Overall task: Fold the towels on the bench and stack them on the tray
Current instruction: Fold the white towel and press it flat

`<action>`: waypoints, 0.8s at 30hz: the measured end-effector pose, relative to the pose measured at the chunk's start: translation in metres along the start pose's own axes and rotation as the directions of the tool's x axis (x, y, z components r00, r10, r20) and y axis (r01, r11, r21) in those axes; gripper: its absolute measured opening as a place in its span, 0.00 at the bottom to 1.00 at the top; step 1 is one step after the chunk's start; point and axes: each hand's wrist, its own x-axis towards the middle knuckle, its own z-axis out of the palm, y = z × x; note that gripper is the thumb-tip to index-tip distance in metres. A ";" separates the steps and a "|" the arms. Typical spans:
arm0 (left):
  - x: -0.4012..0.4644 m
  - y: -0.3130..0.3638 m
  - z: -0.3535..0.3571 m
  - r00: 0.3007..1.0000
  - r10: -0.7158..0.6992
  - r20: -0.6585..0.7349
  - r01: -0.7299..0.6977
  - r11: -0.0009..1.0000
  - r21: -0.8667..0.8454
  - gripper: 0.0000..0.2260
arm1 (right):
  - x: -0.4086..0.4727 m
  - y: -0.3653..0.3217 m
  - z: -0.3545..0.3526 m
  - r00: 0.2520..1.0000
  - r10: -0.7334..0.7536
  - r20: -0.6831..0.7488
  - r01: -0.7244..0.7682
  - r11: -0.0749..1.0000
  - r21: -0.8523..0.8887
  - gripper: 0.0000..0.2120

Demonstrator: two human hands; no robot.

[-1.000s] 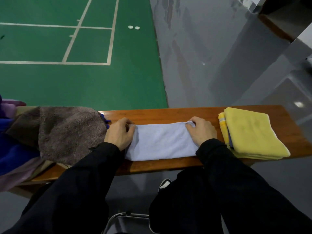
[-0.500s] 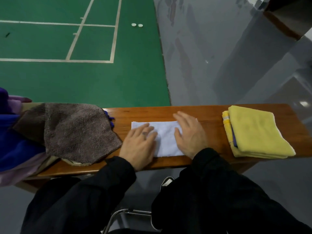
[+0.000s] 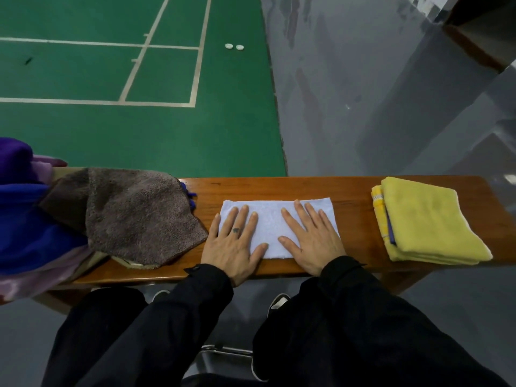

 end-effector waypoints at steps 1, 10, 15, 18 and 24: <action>0.000 0.001 0.000 1.000 0.000 0.003 0.000 1.000 -0.003 0.35 | -0.001 -0.001 -0.002 1.000 -0.001 0.006 0.000 1.000 0.016 0.35; -0.002 -0.009 -0.039 0.875 -0.474 -0.097 0.465 0.879 -0.103 0.24 | -0.043 0.021 0.009 0.917 0.215 -0.336 -0.082 0.926 0.368 0.33; 0.016 -0.007 -0.044 0.876 -0.480 0.041 0.476 0.848 -0.233 0.18 | -0.047 0.020 0.010 0.861 0.363 -0.357 -0.086 0.794 0.601 0.35; 0.019 -0.011 -0.048 0.862 -0.507 0.007 0.441 0.742 -0.506 0.10 | -0.048 0.020 0.009 0.830 0.415 -0.373 -0.080 0.749 0.657 0.36; 0.006 -0.020 -0.079 0.797 -0.602 -0.056 0.252 0.415 -0.874 0.12 | -0.047 0.022 0.010 0.823 0.423 -0.378 -0.070 0.738 0.672 0.36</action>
